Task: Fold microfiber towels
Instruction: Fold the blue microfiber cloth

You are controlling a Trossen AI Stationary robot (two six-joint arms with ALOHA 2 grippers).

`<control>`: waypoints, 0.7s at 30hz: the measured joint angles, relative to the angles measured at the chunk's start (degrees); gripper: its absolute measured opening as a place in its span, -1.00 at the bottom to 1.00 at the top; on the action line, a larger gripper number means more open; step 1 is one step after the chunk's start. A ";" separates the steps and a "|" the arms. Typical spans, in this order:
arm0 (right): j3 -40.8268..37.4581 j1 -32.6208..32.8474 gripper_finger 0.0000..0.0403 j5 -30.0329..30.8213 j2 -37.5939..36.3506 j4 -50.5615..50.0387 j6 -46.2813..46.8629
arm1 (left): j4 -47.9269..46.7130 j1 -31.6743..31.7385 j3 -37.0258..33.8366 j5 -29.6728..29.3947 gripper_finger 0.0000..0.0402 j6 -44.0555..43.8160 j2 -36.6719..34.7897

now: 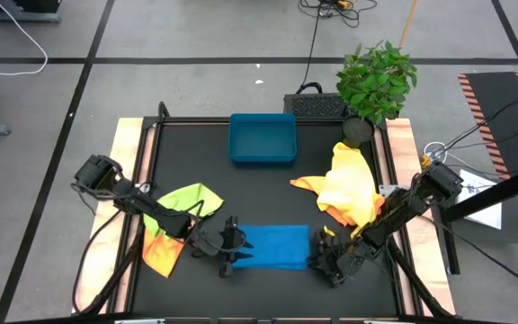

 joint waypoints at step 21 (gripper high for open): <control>-0.24 -0.02 -0.87 0.00 -2.70 -1.53 -0.22 | -1.51 -0.75 0.00 0.00 -0.38 -2.05 0.00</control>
